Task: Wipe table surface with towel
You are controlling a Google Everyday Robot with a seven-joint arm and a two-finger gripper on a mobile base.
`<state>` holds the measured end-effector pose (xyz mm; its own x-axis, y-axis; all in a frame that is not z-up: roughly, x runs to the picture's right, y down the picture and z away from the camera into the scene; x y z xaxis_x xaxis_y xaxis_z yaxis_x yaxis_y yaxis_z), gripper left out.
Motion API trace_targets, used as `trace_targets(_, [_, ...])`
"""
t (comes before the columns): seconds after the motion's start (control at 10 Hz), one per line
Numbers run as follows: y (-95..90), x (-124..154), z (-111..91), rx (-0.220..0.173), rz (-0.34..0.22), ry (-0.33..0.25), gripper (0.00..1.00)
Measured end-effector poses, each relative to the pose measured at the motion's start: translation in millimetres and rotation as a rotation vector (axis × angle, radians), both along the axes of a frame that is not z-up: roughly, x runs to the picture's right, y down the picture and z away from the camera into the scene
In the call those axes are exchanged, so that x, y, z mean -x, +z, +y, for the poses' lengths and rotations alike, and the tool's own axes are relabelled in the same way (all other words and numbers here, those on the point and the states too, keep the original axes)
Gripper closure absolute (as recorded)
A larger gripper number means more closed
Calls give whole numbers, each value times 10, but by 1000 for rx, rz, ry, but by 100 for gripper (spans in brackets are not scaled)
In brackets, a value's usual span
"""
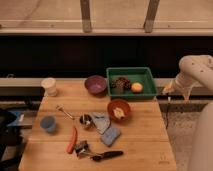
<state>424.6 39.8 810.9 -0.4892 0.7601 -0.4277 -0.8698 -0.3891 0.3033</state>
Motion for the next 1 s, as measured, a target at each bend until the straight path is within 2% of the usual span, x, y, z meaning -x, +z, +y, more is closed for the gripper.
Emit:
trace_targets(0.2, [-2, 11, -5, 1, -1, -9, 24])
trace_targets(0.3, [8, 69, -10, 7, -11, -37, 24])
trace_targets(0.5, [47, 413, -3, 16, -63, -78, 24])
trace_targets(0.8, [42, 980, 160, 33, -178, -159, 24])
trace_targets(1.0, [-23, 1529, 256, 30, -276, -252, 24])
